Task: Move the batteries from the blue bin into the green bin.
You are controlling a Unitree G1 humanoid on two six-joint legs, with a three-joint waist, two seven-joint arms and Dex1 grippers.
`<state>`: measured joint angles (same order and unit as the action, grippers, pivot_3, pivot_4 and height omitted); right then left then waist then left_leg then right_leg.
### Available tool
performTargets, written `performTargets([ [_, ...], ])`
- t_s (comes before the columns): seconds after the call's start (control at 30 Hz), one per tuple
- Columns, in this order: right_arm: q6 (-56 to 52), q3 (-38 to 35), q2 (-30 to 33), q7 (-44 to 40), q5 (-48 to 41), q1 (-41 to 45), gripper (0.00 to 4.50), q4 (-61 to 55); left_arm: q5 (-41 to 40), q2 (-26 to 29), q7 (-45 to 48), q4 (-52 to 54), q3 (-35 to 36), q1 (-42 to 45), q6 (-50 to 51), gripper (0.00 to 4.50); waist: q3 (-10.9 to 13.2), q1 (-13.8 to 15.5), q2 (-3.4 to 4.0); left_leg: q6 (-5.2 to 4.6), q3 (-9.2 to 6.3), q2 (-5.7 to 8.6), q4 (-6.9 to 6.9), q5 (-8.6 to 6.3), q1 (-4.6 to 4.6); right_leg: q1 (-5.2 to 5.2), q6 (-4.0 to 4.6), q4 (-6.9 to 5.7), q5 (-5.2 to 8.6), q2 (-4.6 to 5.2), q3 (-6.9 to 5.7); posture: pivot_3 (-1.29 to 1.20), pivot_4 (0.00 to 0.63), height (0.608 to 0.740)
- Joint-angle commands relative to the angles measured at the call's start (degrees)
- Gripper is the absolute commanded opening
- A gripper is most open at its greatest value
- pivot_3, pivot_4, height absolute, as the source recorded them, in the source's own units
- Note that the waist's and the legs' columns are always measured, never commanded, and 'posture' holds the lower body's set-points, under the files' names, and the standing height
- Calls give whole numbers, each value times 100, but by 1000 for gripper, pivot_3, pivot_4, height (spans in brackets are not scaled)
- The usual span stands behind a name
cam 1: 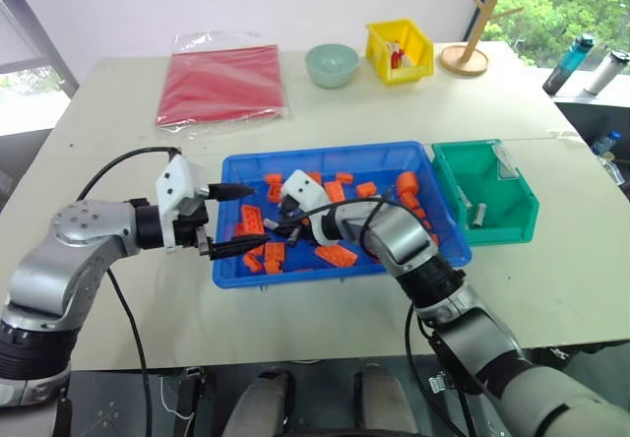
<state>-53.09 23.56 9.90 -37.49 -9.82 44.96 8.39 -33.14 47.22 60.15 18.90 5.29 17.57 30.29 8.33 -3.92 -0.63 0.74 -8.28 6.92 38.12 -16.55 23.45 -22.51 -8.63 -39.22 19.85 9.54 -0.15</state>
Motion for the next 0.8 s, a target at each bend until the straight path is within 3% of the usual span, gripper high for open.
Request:
performTargets([
  [0.03,-140,-340,233,-53,-89,113,111,-418,3,-18,44,41,15,134,-126,4500,0,1,0,0,0,0,0,0,0,0,0,0,0,0,0,0,150,717],
  [0.23,-607,-1395,1212,-178,-487,1,111,-1319,-12,-78,116,36,-73,108,-141,4500,1,13,1,0,1,3,0,0,3,0,0,1,0,3,0,0,150,717],
  [0.47,-1561,-3478,2640,6,-989,-536,111,-2201,-75,-195,148,-84,-73,118,-172,4500,2,105,1,-2,7,5,-1,-1,5,2,0,8,0,7,0,0,150,717],
  [0.63,-2025,-4717,3182,358,-1081,-1106,111,-2478,-67,-378,88,-124,-142,130,-168,4500,2,149,0,-3,16,4,1,-1,5,4,0,9,0,9,0,0,150,717],
  [0.77,-2131,-5224,3286,575,-1087,-1620,111,-2501,-36,-479,74,-121,-198,135,-175,4500,2,145,0,-4,24,4,2,-2,5,7,0,10,0,11,1,0,150,717],
  [0.8,-2109,-5288,3260,605,-1104,-1732,612,-2484,-35,-503,71,-131,-205,145,-172,4500,2,143,1,-4,24,4,2,-2,4,6,0,9,0,11,1,0,150,717],
])
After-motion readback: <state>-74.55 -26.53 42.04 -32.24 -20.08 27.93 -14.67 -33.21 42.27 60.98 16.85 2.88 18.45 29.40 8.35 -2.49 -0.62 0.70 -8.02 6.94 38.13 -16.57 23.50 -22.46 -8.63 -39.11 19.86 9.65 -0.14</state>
